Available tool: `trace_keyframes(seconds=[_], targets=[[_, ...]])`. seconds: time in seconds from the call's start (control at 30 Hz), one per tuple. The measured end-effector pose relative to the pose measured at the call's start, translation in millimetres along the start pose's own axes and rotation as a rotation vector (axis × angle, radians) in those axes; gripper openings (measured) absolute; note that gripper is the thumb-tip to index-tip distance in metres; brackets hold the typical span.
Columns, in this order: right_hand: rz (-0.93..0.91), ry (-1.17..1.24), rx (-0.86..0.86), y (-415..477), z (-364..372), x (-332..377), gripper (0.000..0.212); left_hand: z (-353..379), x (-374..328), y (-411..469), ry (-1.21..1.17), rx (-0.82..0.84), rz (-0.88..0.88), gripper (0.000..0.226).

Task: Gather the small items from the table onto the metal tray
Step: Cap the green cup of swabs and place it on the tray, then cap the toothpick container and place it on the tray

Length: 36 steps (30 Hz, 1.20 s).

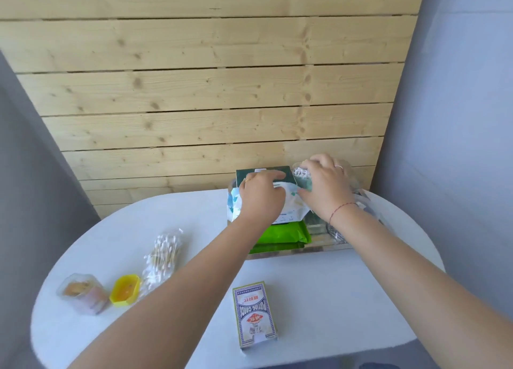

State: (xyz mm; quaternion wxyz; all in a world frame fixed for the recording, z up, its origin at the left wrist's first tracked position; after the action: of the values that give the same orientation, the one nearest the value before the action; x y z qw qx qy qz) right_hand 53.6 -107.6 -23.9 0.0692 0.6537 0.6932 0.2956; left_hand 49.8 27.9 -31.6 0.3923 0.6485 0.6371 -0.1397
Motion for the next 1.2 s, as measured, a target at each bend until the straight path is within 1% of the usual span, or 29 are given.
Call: trace_keyframes(seconds=[0.07, 0.13, 0.17, 0.2, 0.27, 0.3, 0.37, 0.47, 0.53, 0.57, 0.63, 0.73, 0.8, 0.87, 0.9, 0.93, 0.97, 1.03, 1.07, 1.13, 1.2], targets=[[-0.044, 0.184, -0.028, -17.6, -2.1, 37.8, 0.037, -25.0, 11.5, -18.4, -0.021, -0.012, -0.013, 0.044], [-0.088, 0.303, 0.018, -34.0, 4.8, 78.0, 0.032, -52.6, 29.0, -36.0, -0.015, -0.02, -0.051, 0.043], [-0.097, 0.329, 0.043, -37.7, 7.7, 84.2, 0.032, -55.7, 31.6, -38.5, -0.013, -0.015, -0.055, 0.043], [-0.141, 0.367, 0.093, -49.6, 16.1, 118.9, 0.034, -85.9, 54.7, -51.6, 0.004, -0.045, -0.094, 0.043], [-0.132, 0.394, 0.168, -57.0, 27.2, 132.0, 0.041, -100.0, 70.4, -58.1, 0.003, -0.07, -0.108, 0.044], [-0.156, 0.418, 0.214, -64.7, 35.6, 155.1, 0.046, -122.8, 88.5, -66.8, -0.001, -0.119, -0.142, 0.045], [-0.206, 0.414, 0.349, -78.1, 51.8, 189.1, 0.054, -155.7, 114.7, -83.8, -0.044, -0.234, -0.179, 0.043], [-0.304, 0.328, 0.544, -99.5, 84.5, 228.4, 0.067, -188.1, 149.1, -105.1, -0.044, -0.395, -0.158, 0.041], [-0.358, 0.251, 0.635, -111.6, 105.6, 244.1, 0.074, -198.8, 171.0, -117.1, -0.016, -0.481, -0.182, 0.048], [-0.386, 0.207, 0.657, -117.3, 116.2, 259.1, 0.076, -209.0, 187.8, -124.8, -0.014, -0.515, -0.225, 0.055], [-0.384, 0.131, 0.643, -120.4, 125.3, 258.4, 0.071, -207.6, 199.0, -130.1, -0.024, -0.5, -0.295, 0.068], [-0.442, 0.047, 0.596, -123.8, 135.9, 272.9, 0.058, -209.7, 228.3, -141.0, -0.103, -0.419, -0.409, 0.09], [-0.451, 0.042, 0.563, -123.8, 137.3, 274.2, 0.053, -204.2, 242.3, -143.7, -0.151, -0.366, -0.479, 0.104], [-0.45, 0.045, 0.539, -123.0, 140.3, 277.0, 0.053, -199.7, 253.1, -144.5, -0.228, -0.32, -0.554, 0.111], [-0.447, 0.051, 0.529, -123.0, 141.2, 277.3, 0.054, -196.7, 256.7, -144.1, -0.26, -0.297, -0.59, 0.109], [-0.44, 0.066, 0.52, -123.0, 141.2, 277.4, 0.054, -194.3, 258.1, -144.0, -0.272, -0.282, -0.613, 0.101], [-0.434, 0.086, 0.508, -123.0, 140.1, 277.4, 0.054, -192.0, 259.0, -143.9, -0.26, -0.272, -0.614, 0.086], [-0.416, 0.148, 0.506, -121.1, 136.4, 278.0, 0.052, -190.4, 257.8, -144.1, -0.197, -0.281, -0.564, 0.048], [-0.401, 0.191, 0.531, -119.8, 132.1, 277.8, 0.052, -189.7, 255.9, -144.6, -0.187, -0.29, -0.539, 0.036], [-0.393, 0.256, 0.593, -115.5, 118.7, 275.8, 0.056, -187.3, 250.9, -144.2, -0.2, -0.294, -0.486, 0.028], [-0.406, 0.304, 0.621, -107.9, 101.5, 269.8, 0.061, -185.4, 242.9, -142.9, -0.211, -0.275, -0.433, 0.034]])
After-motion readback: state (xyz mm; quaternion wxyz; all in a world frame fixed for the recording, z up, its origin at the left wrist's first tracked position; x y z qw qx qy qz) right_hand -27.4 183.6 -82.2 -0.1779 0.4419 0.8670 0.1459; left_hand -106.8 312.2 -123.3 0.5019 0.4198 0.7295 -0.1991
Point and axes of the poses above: each hand's wrist, its own y-axis towards the middle knuckle, its own z-axis out of the palm, x = y × z, the point moved 2 cm from there along y, towards the middle knuckle, and after that the axes turned 11 degrees about -x, right-handed, at the moved point
